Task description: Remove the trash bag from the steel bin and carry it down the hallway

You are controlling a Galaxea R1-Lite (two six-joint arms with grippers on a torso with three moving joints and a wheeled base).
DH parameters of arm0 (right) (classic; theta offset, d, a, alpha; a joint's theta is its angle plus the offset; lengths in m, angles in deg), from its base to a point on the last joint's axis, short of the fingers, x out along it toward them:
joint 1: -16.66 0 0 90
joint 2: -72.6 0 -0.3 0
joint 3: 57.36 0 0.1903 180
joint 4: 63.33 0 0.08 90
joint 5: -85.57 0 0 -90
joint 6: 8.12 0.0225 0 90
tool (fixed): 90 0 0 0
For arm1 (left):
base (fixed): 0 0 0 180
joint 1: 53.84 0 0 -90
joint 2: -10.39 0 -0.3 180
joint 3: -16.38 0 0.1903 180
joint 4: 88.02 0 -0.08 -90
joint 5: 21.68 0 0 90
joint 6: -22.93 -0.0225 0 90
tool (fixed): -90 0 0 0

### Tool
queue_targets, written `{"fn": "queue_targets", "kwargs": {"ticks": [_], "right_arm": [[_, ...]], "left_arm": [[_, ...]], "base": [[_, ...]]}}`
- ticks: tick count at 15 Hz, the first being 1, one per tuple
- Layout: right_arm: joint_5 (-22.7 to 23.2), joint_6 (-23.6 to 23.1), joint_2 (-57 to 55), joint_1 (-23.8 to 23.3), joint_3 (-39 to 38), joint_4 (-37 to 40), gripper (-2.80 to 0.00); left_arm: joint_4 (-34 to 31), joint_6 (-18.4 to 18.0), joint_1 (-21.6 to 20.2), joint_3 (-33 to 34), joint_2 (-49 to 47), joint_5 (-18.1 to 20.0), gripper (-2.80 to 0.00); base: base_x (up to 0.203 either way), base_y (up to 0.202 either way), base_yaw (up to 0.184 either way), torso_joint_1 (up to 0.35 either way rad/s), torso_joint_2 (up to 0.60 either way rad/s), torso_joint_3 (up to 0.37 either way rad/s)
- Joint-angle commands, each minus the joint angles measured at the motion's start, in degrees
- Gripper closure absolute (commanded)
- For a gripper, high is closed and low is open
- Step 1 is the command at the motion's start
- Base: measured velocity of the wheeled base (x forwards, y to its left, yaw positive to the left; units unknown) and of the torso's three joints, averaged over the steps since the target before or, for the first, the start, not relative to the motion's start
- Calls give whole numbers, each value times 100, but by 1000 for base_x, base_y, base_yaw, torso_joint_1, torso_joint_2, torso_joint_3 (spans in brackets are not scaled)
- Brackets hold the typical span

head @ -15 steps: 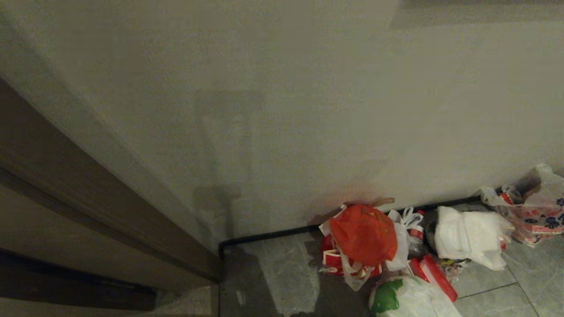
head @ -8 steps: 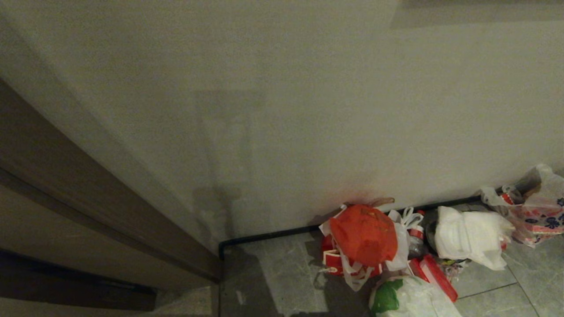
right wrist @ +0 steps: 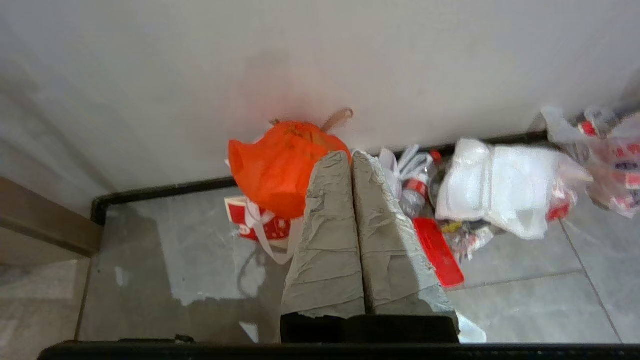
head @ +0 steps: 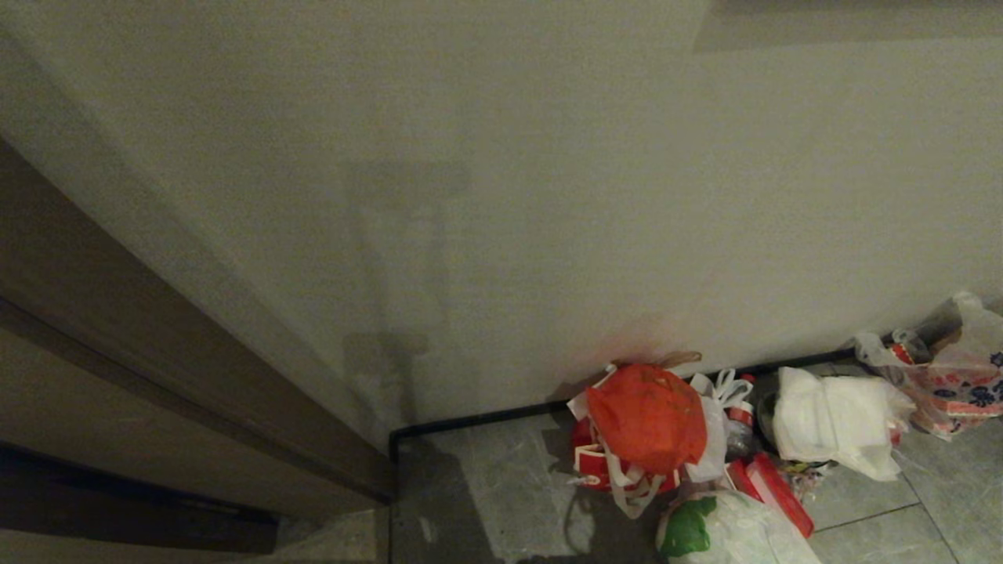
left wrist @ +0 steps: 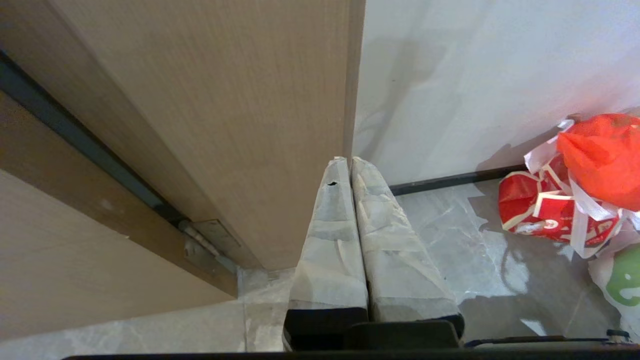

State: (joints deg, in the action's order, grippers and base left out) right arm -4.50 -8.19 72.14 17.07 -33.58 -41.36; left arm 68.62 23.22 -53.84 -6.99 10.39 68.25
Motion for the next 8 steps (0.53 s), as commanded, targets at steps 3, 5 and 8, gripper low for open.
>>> {"fn": "queue_targets", "kwargs": {"ticks": [3,5,8], "right_arm": [[-2,61,46,-5,-121,-97,0],[-10,4,46,-5,-121,-97,0],[-10,42,46,-5,-121,-97,0]], "left_arm": [[0,5,0,9,-9,-1,0],[0,5,0,0,-9,-1,0],[0,5,0,0,-9,-1,0]], "base": [[0,0,0,0,0,0],[0,0,0,0,0,0],[0,0,0,0,0,0]]}}
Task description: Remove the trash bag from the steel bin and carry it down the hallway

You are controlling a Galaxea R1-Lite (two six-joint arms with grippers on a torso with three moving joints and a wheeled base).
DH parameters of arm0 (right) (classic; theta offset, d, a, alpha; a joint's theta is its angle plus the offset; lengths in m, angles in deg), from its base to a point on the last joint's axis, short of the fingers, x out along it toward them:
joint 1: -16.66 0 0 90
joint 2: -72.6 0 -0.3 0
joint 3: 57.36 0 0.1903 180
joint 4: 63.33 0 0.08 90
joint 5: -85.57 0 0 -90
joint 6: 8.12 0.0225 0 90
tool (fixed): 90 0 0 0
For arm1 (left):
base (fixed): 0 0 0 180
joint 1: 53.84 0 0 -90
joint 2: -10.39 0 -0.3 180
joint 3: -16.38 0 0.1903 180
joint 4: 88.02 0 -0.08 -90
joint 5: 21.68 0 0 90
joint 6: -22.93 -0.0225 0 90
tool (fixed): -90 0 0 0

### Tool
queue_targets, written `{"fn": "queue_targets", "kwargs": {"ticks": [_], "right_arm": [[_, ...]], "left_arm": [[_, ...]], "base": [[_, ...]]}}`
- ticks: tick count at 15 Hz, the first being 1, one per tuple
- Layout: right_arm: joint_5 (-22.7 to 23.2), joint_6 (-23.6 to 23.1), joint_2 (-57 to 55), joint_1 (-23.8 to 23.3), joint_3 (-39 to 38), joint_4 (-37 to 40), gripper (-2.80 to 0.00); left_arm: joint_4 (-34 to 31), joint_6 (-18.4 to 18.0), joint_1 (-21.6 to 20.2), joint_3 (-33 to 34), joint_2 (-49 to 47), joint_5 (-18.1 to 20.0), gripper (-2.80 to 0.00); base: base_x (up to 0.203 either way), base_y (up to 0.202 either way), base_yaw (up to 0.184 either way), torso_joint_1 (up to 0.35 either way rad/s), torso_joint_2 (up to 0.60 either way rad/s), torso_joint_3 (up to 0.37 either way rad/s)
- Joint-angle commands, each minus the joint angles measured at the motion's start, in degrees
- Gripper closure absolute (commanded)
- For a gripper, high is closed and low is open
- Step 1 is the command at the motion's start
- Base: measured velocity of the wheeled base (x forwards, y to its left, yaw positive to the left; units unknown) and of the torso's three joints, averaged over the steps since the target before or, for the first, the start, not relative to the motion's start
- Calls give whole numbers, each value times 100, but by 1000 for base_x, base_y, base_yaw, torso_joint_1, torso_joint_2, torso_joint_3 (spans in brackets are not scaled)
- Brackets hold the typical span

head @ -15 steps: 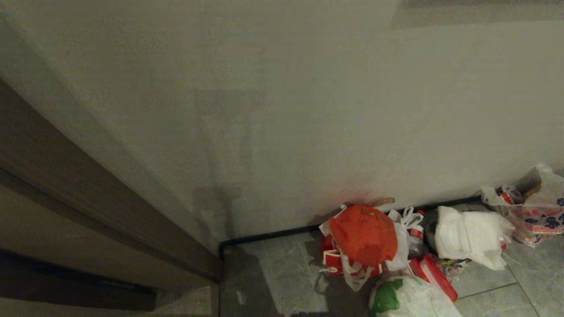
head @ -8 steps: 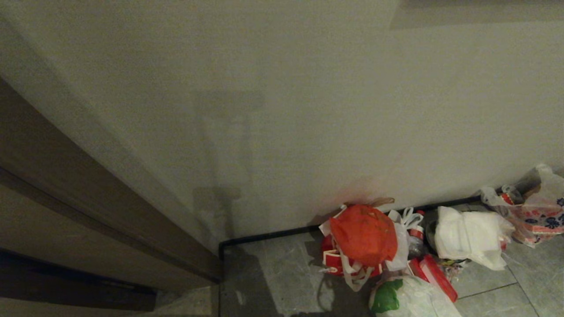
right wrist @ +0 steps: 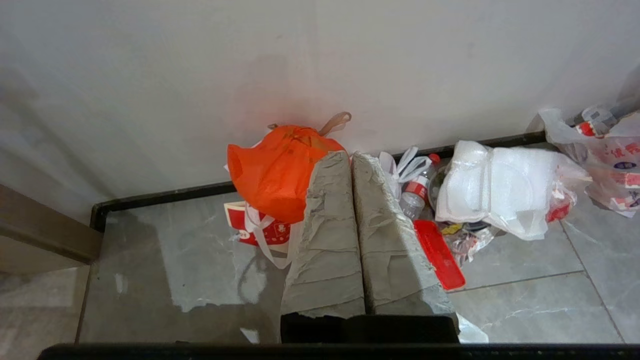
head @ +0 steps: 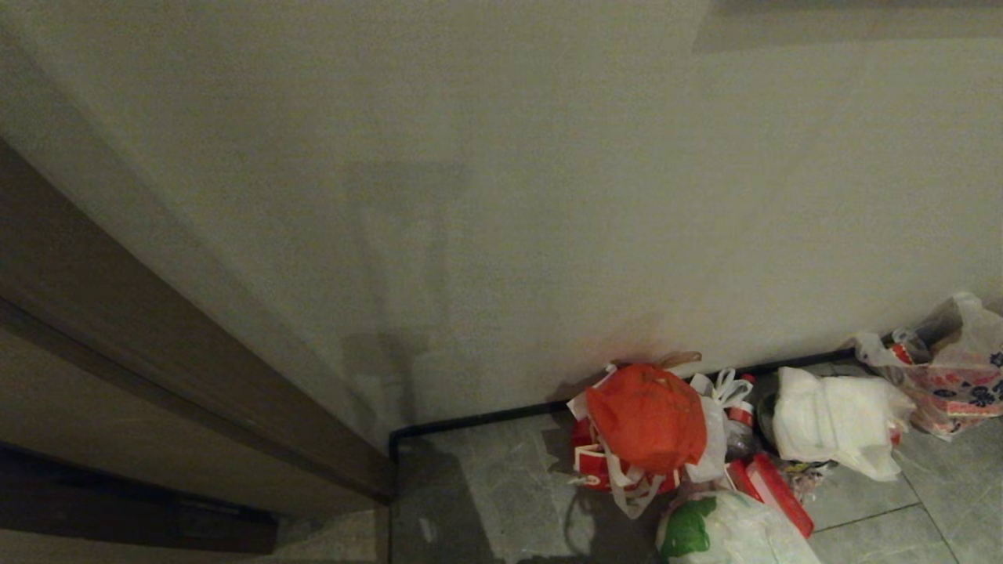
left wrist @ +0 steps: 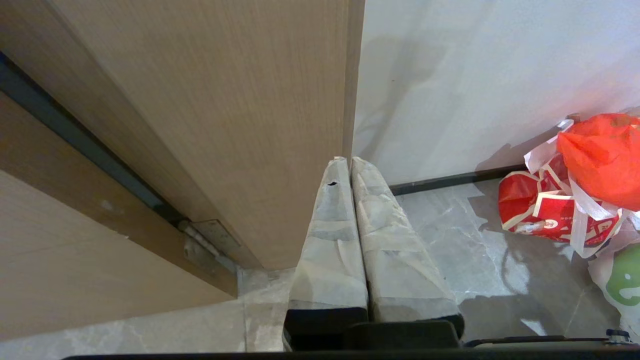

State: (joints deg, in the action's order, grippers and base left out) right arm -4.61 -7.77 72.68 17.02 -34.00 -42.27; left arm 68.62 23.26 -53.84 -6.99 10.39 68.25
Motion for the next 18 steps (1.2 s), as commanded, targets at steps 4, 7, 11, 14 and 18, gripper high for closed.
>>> {"fn": "queue_targets", "kwargs": {"ticks": [4,7,11,14,18], "right_arm": [[6,0,-7,2,-79,-7,0],[1,0,-7,0,-79,-7,0],[1,0,-7,0,-79,-7,0],[1,0,-7,9,-79,-7,0],[1,0,-7,0,-79,-7,0]], "left_arm": [[0,2,0,0,-9,-1,0],[0,2,0,9,-9,-1,0],[0,-26,0,9,0,-1,0],[0,2,0,9,-3,-1,0],[0,2,0,7,-1,-1,0]], "base": [[0,0,0,0,0,0],[0,0,0,0,0,0],[0,0,0,0,0,0],[0,0,0,0,0,0],[0,0,0,2,1,126]]}}
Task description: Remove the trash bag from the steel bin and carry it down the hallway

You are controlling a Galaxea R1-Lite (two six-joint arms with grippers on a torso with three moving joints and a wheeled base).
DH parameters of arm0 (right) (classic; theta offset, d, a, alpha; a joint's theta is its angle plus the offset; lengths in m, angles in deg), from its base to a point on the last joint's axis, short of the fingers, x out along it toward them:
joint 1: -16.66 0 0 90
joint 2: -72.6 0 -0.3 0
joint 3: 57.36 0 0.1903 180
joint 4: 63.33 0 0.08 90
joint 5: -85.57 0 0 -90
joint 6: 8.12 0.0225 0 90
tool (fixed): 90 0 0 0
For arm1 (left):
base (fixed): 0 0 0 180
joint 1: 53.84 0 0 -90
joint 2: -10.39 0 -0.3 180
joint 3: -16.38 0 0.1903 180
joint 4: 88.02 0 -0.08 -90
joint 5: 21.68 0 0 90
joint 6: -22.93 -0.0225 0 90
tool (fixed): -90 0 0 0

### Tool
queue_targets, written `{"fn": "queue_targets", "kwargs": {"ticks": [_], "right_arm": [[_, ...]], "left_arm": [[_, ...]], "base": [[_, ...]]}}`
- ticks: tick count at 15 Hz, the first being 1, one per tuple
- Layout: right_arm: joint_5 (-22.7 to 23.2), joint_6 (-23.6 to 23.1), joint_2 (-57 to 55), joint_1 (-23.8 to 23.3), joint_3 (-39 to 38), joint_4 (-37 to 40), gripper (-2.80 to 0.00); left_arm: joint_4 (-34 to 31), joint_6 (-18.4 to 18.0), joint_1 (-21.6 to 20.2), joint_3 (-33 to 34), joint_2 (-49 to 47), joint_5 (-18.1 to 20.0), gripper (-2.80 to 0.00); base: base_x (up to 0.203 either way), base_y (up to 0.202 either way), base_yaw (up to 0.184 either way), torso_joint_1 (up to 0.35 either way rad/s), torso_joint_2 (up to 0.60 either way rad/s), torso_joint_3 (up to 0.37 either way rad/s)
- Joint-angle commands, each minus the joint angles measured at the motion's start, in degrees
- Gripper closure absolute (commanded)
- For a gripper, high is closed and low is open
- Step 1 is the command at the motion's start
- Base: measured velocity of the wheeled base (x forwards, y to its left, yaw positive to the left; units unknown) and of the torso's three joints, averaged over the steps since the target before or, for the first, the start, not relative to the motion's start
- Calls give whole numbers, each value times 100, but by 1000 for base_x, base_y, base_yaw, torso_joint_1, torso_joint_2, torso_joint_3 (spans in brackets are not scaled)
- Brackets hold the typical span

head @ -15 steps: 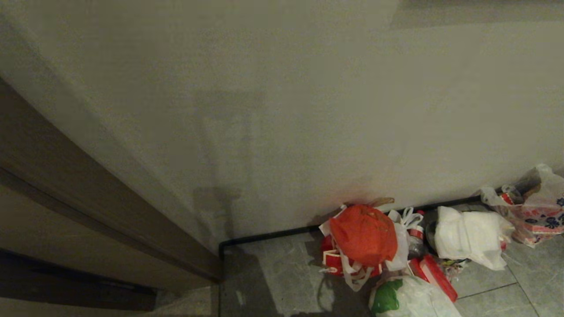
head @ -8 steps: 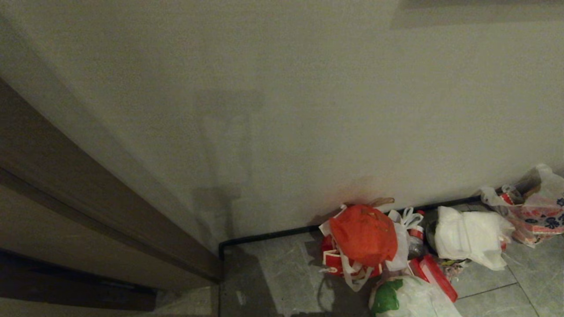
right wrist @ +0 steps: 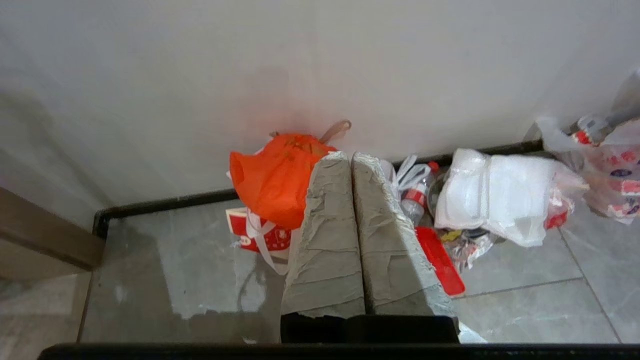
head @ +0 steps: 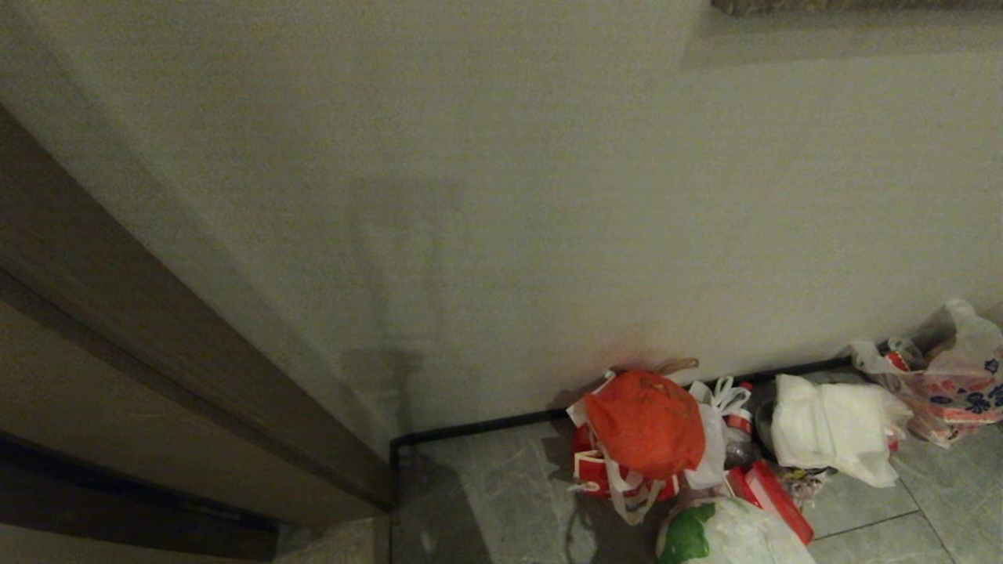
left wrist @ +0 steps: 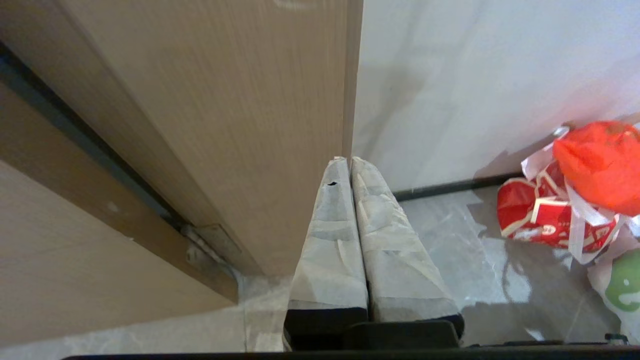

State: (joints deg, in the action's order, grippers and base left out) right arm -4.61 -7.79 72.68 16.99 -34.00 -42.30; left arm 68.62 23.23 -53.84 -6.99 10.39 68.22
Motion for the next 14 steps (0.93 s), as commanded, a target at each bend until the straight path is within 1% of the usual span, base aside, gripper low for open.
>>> {"fn": "queue_targets", "kwargs": {"ticks": [1,14], "right_arm": [[1,2,-7,11,-79,-3,0],[1,2,-7,5,-79,-3,0]], "left_arm": [[0,5,0,9,0,1,0],[0,5,0,3,0,1,0]], "base": [[0,0,0,2,2,185],[0,0,0,3,2,201]]}}
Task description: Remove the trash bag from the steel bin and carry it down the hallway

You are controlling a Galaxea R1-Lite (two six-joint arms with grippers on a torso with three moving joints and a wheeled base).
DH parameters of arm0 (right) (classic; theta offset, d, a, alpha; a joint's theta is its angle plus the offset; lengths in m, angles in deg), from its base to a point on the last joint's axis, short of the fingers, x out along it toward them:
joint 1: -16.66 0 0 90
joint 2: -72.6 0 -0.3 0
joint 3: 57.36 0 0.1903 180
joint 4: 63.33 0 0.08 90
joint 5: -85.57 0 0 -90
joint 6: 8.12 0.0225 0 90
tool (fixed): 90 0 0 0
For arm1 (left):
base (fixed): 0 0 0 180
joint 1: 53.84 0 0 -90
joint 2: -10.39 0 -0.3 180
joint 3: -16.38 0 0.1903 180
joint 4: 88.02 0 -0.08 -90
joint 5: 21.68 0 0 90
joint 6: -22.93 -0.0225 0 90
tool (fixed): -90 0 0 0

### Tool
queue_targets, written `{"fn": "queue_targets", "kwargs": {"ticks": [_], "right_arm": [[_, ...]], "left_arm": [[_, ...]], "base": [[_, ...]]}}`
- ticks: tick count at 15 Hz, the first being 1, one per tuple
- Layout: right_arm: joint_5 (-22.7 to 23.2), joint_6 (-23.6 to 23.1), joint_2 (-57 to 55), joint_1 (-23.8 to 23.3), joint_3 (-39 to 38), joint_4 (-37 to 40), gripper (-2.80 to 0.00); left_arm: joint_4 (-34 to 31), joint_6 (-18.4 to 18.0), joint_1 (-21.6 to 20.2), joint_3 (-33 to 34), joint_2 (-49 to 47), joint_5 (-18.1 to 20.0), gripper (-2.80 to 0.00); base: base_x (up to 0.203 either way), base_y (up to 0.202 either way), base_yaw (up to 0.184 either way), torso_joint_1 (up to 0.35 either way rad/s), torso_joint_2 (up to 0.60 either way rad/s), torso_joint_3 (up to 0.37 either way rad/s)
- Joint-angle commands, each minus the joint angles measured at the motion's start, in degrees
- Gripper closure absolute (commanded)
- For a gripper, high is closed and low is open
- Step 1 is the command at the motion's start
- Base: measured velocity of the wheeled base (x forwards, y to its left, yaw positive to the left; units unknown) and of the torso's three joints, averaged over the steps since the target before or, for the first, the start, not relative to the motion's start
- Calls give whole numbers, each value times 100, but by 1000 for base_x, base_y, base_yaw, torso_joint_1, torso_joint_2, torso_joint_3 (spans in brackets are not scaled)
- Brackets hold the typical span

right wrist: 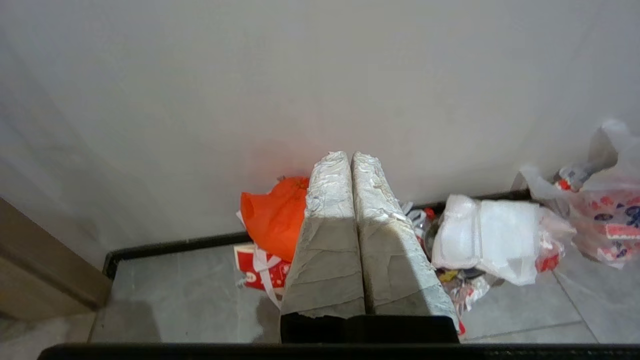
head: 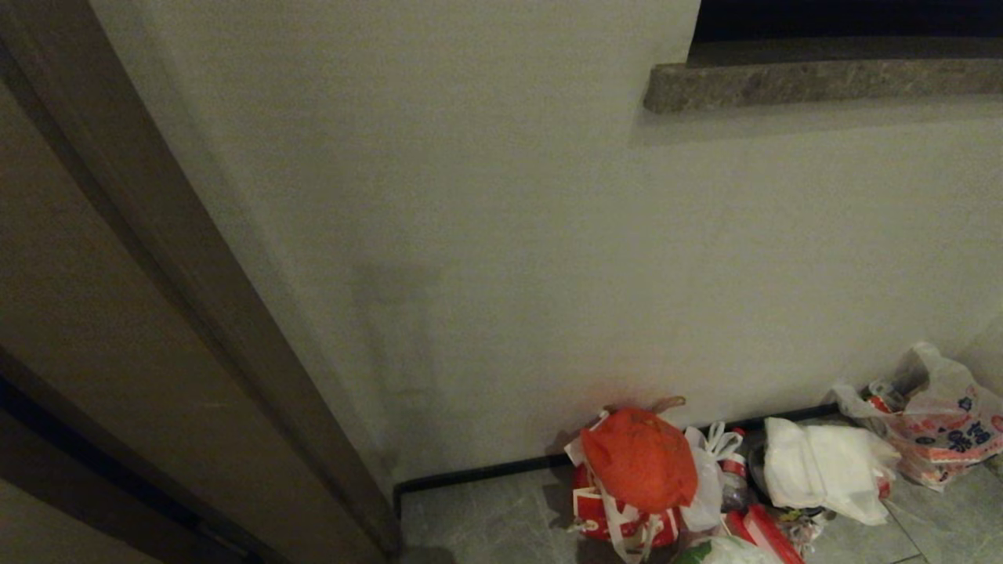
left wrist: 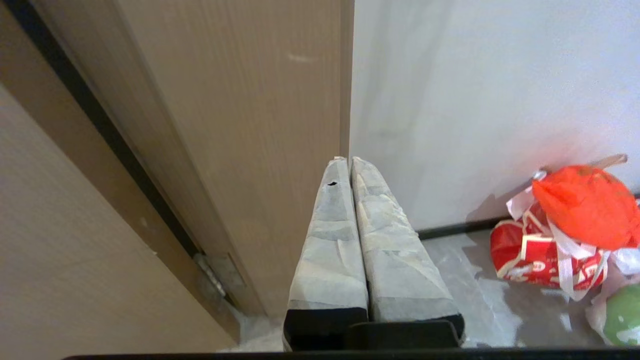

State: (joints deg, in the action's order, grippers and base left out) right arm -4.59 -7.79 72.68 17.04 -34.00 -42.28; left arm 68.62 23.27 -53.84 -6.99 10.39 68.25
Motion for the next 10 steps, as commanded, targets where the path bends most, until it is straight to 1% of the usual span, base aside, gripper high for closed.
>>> {"fn": "queue_targets", "kwargs": {"ticks": [1,10], "right_arm": [[-2,2,-7,-3,-79,-6,0],[-2,-14,-7,-3,-79,-6,0]], "left_arm": [[0,1,0,4,0,-1,0],[0,1,0,0,0,-1,0]], "base": [[0,0,0,4,-1,201],[0,0,0,3,2,203]]}}
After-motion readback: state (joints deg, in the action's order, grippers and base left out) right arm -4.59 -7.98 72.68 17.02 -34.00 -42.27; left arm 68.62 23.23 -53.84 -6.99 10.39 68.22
